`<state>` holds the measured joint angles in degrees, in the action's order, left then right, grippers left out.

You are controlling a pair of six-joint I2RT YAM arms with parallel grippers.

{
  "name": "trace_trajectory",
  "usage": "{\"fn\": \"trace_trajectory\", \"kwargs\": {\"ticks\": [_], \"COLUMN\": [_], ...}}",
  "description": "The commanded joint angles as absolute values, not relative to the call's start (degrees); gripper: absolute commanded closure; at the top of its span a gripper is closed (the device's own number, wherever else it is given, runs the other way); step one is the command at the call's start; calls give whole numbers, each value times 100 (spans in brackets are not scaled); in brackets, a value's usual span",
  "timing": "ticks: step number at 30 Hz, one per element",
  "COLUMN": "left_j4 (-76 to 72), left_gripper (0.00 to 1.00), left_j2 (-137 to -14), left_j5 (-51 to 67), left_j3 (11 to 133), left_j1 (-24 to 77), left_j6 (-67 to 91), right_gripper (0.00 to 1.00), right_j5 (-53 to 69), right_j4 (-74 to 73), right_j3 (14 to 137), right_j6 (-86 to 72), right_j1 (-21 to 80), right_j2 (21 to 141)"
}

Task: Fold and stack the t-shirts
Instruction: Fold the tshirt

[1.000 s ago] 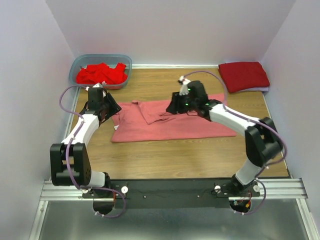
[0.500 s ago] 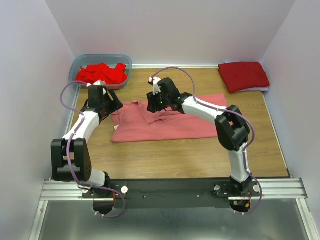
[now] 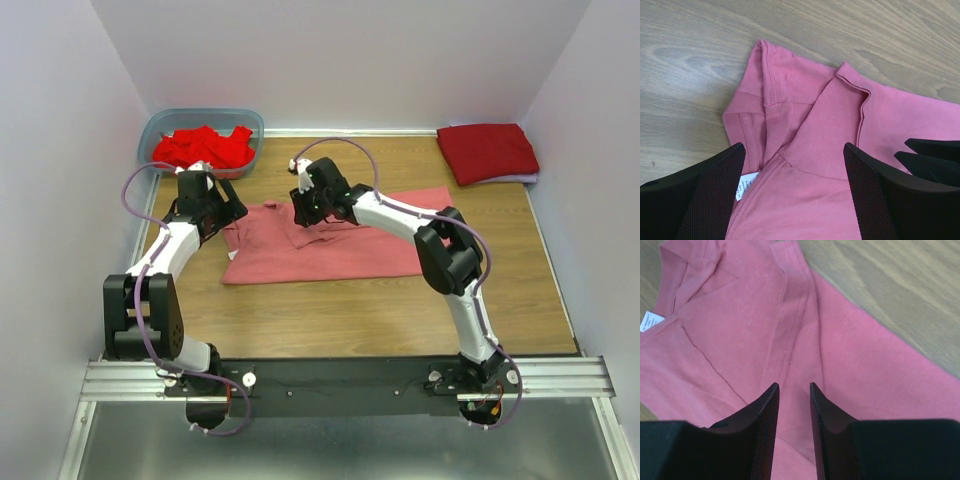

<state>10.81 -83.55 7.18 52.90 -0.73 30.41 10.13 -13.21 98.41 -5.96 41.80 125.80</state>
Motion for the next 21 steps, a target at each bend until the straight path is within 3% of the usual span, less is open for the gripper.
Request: {"fn": "trace_trajectory", "kwargs": {"ticks": [1, 21], "left_j4": [1019, 1028], "left_gripper": [13, 14], "left_j2": [-8429, -8490], "left_j5": [817, 870], "left_j3": [5265, 5256], "left_j1": [-53, -62], "left_j6": [2944, 2944], "right_gripper": [62, 62], "right_j5": [1011, 493], "right_j4": [-1687, -1872], "right_j3": [9994, 9554], "right_j6": [-387, -106], "right_j1": [4394, 4825], "right_j2": [12700, 12779]}}
